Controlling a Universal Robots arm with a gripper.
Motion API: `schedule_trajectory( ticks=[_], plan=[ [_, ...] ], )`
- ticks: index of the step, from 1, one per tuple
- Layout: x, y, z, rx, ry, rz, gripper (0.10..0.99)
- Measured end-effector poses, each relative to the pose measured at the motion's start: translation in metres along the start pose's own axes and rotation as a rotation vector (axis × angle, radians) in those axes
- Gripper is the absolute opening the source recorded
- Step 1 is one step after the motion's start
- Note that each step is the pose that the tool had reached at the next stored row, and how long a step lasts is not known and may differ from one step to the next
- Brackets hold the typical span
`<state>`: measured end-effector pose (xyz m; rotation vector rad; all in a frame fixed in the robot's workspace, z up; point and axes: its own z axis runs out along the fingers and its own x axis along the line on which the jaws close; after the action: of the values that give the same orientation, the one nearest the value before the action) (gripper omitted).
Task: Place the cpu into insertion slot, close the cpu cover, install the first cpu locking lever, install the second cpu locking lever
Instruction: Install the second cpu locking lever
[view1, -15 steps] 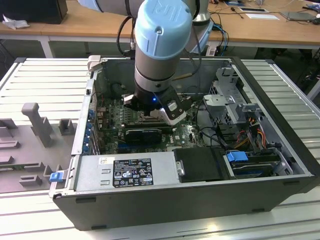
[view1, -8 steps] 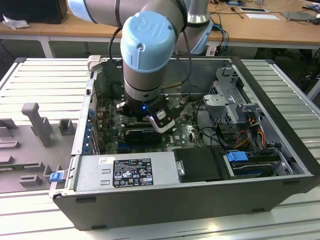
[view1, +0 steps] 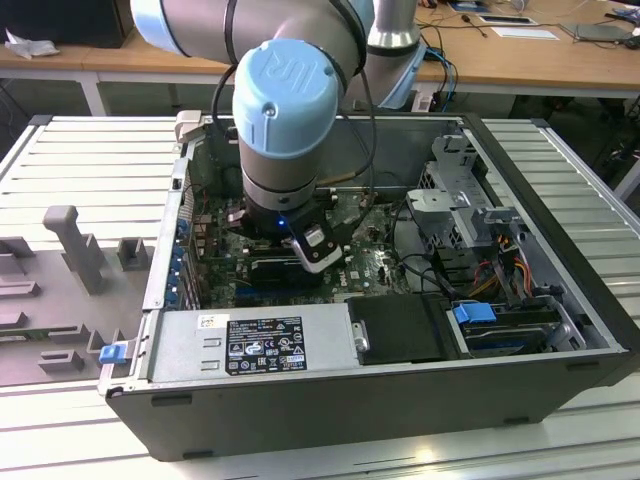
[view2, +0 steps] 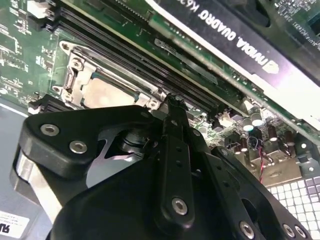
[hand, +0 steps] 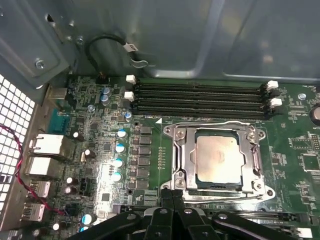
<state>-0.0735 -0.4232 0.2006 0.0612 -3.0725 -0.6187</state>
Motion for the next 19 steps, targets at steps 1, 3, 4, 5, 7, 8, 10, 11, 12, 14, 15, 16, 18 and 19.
schedule_trajectory(
  ticks=[1, 3, 4, 5, 7, 8, 10, 11, 12, 14, 15, 16, 18, 19],
  plan=[
    [0.0003, -0.0003, 0.0006, -0.002, -0.0002, 0.0, 0.106],
    [0.0013, -0.0006, 0.0021, -0.004, -0.0006, 0.001, 0.106],
    [0.0012, -0.0006, 0.003, -0.005, -0.0007, 0.001, 0.106],
    [0.0012, -0.0003, 0.0042, -0.007, -0.0007, 0.001, 0.106],
    [0.0011, 0.0008, 0.0075, -0.008, -0.0009, 0.001, 0.106],
    [0.0011, 0.0012, 0.009, -0.008, -0.0008, 0.001, 0.106],
    [0.0011, 0.0012, 0.0106, -0.01, -0.0009, 0.001, 0.106],
    [0.0011, 0.0012, 0.0112, -0.01, -0.001, 0.001, 0.106],
    [0.0011, 0.001, 0.0119, -0.01, -0.001, 0.001, 0.106],
    [0.0011, 0.0008, 0.0138, -0.01, -0.0009, 0.001, 0.106],
    [0.0011, 0.0011, 0.0145, -0.01, -0.0008, 0.001, 0.106],
    [0.0011, 0.0009, 0.015, -0.011, -0.0008, 0.001, 0.106],
    [0.0011, 0.0009, 0.0152, -0.01, -0.0008, 0.001, 0.106],
    [0.0011, 0.001, 0.0151, -0.011, -0.001, 0.001, 0.106]
  ],
)
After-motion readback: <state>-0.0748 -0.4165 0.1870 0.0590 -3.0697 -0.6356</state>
